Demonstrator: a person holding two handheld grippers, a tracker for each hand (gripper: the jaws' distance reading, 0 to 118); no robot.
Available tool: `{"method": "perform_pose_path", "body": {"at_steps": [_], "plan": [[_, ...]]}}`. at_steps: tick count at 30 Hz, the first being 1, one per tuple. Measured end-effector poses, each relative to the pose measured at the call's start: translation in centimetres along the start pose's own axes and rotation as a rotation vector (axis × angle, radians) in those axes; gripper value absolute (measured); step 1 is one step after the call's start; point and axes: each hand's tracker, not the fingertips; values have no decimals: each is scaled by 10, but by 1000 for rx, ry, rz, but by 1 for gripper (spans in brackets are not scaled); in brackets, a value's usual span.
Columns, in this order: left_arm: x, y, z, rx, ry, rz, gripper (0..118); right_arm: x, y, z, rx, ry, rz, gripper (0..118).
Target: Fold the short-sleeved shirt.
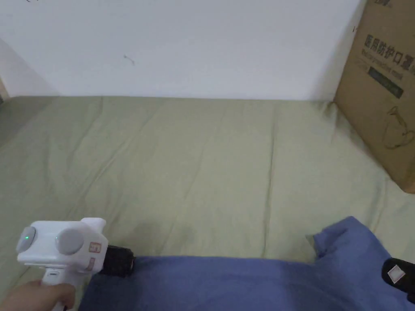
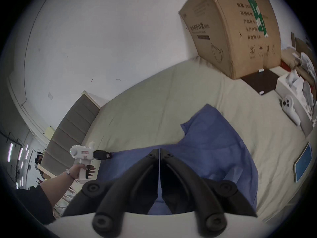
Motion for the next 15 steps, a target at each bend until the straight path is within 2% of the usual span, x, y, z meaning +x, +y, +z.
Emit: {"method": "perform_pose_path", "body": {"at_steps": [2, 4, 7, 8, 10, 11, 12, 14, 15], "plan": [[6, -2, 3, 65, -1, -23, 118, 3, 0, -2, -4, -2, -12, 2], [-5, -10, -4, 76, -27, 27, 118, 6, 0, -4, -5, -4, -18, 2], [1, -9, 5, 59, -16, 25, 118, 14, 0, -8, -13, 4, -43, 2], [6, -7, 16, 75, 4, 9, 111, 20, 0, -12, -19, 9, -51, 2], [12, -13, 37, 159, 38, -50, 71, 33, 6, -23, -34, 4, -45, 2], [15, -17, 47, 183, 27, -64, 40, 41, 12, -30, -43, -34, -29, 2], [21, -23, 67, 178, 9, -64, 2, 49, 20, -37, -46, -66, -28, 2], [26, -32, 90, 201, -115, -32, 2, 72, 44, -59, -71, -41, -55, 2], [30, -36, 101, 240, -118, -23, 2, 81, 57, -70, -81, -61, -67, 2]]}}
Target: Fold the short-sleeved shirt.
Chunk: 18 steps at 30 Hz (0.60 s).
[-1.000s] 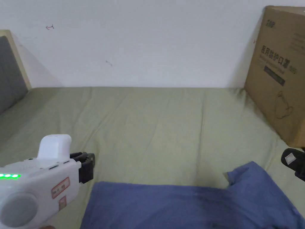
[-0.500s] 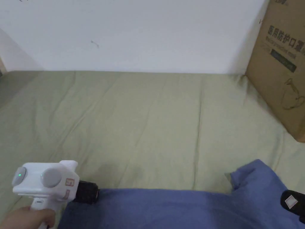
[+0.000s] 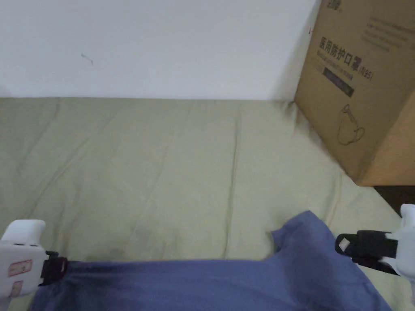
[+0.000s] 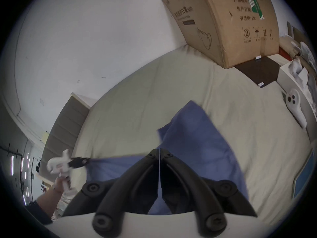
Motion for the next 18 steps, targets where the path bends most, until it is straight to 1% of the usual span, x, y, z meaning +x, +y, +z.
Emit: {"method": "perform_pose_path", "body": {"at_steps": [1, 2, 3, 4, 5, 7, 8, 10, 12, 13, 14, 15, 16, 17, 18], "plan": [[-11, 2, 6, 45, 15, -17, 2, 6, 17, -15, -31, -69, 7, 2], [-9, 4, 15, 59, 12, -28, 2, 12, 32, -31, -65, -117, 19, 3], [-9, 5, 21, 53, -5, -27, 2, 18, 45, -46, -103, -116, 32, 35], [-9, 7, 27, 55, -16, -25, 2, 25, 56, -62, -147, -92, 39, 83], [0, 2, 35, 62, -14, -28, 2, 28, 64, -79, -219, -160, 17, 116], [5, 3, 42, 72, -12, -51, 2, 33, 71, -106, -302, -298, 42, 117], [6, 5, 43, 69, -10, -60, 2, 34, 75, -123, -303, -332, 50, 117], [11, 3, 47, 58, -10, -62, 2, 37, 73, -150, -402, -341, 78, 116], [10, 2, 45, 46, -15, -49, 2, 35, 66, -170, -471, -402, 121, 111], [10, 1, 43, 40, -9, -49, 2, 39, 61, -178, -491, -406, 143, 111], [9, 0, 41, 33, -2, -55, 2, 39, 58, -179, -487, -456, 206, 110], [9, -1, 38, 24, 5, -64, 2, 31, 58, -175, -458, -457, 246, 107], [8, -2, 35, 11, 5, -67, 2, 25, 60, -168, -428, -433, 239, 101], [5, -3, 31, -5, 1, -64, 2, 23, 57, -157, -420, -418, 234, 85], [4, -4, 28, -14, -2, -57, 2, 20, 55, -149, -405, -407, 254, 50]]}}
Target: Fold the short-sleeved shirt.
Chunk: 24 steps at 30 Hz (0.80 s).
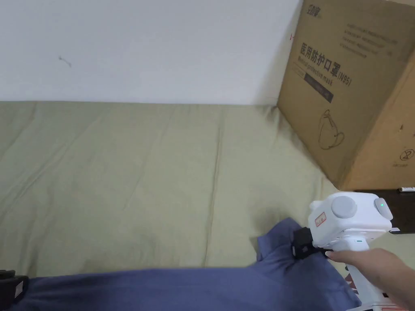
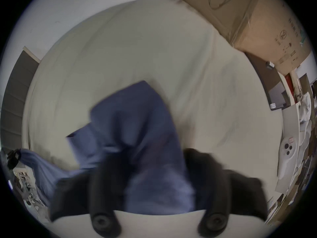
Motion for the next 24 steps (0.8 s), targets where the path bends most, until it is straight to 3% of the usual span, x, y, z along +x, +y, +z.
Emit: {"method": "perform_pose_path", "body": {"at_steps": [1, 2, 3, 7, 13, 17, 21, 24], "plan": [[0, -2, -2, -3, 4, 5, 2, -1, -1, 5, -1, 40, 20, 16], [-1, -4, -5, -3, 13, 12, 2, -2, -4, 12, -17, 108, 15, 3], [-3, -5, -6, -4, 20, 19, 2, 1, -14, 19, -6, 151, 1, 3], [-13, -3, -7, 27, 28, 79, 2, 1, -22, 63, 194, 104, 26, 3], [-16, 36, 11, 181, 67, 78, 2, 13, -23, 135, 451, 179, -126, 3], [-9, 52, 33, 267, 53, 72, 2, 12, -38, 170, 609, 145, -125, 3], [-4, 38, 46, 237, 30, 49, 2, 22, -74, 179, 586, 183, -145, 3], [-1, -2, 54, 153, 9, 33, 2, 31, -127, 175, 532, 160, -111, 3]]}}
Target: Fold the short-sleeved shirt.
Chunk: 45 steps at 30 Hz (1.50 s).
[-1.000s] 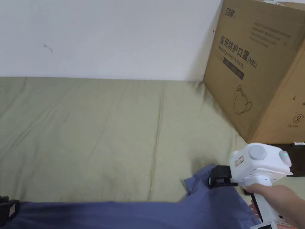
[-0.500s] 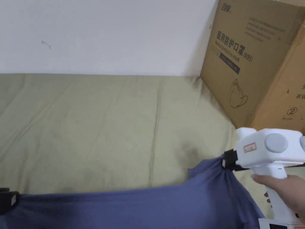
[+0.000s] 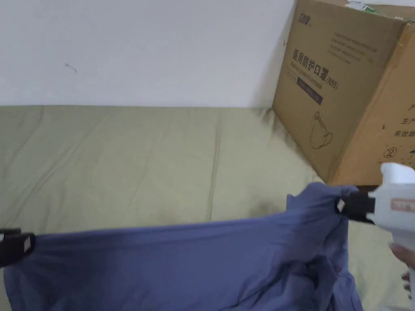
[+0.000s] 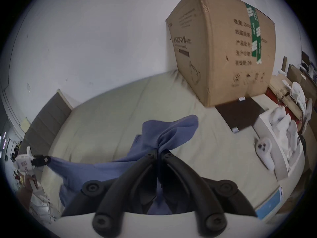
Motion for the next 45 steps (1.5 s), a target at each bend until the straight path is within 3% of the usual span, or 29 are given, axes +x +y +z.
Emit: {"method": "perform_pose_path", "body": {"at_steps": [6, 11, 12, 14, 15, 17, 18, 20, 22, 24, 25, 27, 28, 29, 30, 31, 32, 33, 34, 35, 37, 39, 42, 45], "plan": [[2, -104, 31, -192, -79, 56, 2, 35, -113, 43, -257, -40, -34, 3], [-9, -134, 14, -251, -102, 125, 6, 45, -151, 18, -356, -58, -30, 4], [-10, -134, 14, -247, -104, 125, 32, 51, -151, 11, -349, -51, -34, 19], [-9, -131, 17, -240, -109, 158, 86, 46, -146, 12, -328, -66, -45, 95], [-8, -128, 19, -249, -137, 182, 103, 44, -143, 16, -332, -75, -68, 118], [-1, -119, 37, -204, -164, 181, 102, 36, -125, 33, -260, 9, -140, 118], [4, -114, 45, -184, -164, 175, 102, 28, -118, 42, -239, 34, -139, 118], [18, -98, 67, -99, -135, 159, 102, 9, -104, 67, -118, 63, -100, 118], [31, -85, 90, 43, -194, 190, 103, -14, -94, 91, 56, 106, -50, 118], [47, -78, 108, 133, -223, 250, 103, -41, -95, 124, 342, 135, -18, 118], [55, -78, 117, 217, -246, 255, 103, -52, -99, 135, 471, 126, 9, 118], [75, -83, 134, 400, -216, 200, 98, -80, -115, 148, 730, 13, 94, 117], [84, -85, 141, 439, -179, 161, 86, -91, -117, 151, 749, -76, 102, 117], [93, -87, 147, 490, -153, 139, 61, -98, -117, 152, 701, -107, 106, 114], [99, -90, 152, 518, -112, 135, 24, -99, -116, 152, 633, -49, 120, 107], [104, -96, 155, 543, -77, 135, 24, -100, -118, 152, 599, 10, 117, 99], [108, -98, 157, 553, -51, 133, 12, -104, -121, 149, 610, -8, 116, 99], [109, -102, 161, 573, -16, 116, 0, -108, -123, 148, 618, -70, 138, 60], [109, -106, 162, 580, -36, 129, 0, -111, -122, 146, 599, -134, 156, 1], [103, -108, 158, 572, -51, 131, 0, -109, -127, 143, 601, -156, 108, 0], [97, -108, 160, 564, -68, 138, 0, -100, -122, 142, 558, -28, 50, 0], [83, -101, 164, 541, -58, 130, 0, -97, -120, 142, 527, -17, -1, 0], [41, -87, 147, 360, -29, 111, 0, -86, -119, 148, 519, -36, 8, 0], [-27, -86, 105, 81, -223, 281, 0, -85, -115, 153, 498, -29, 9, 0]]}}
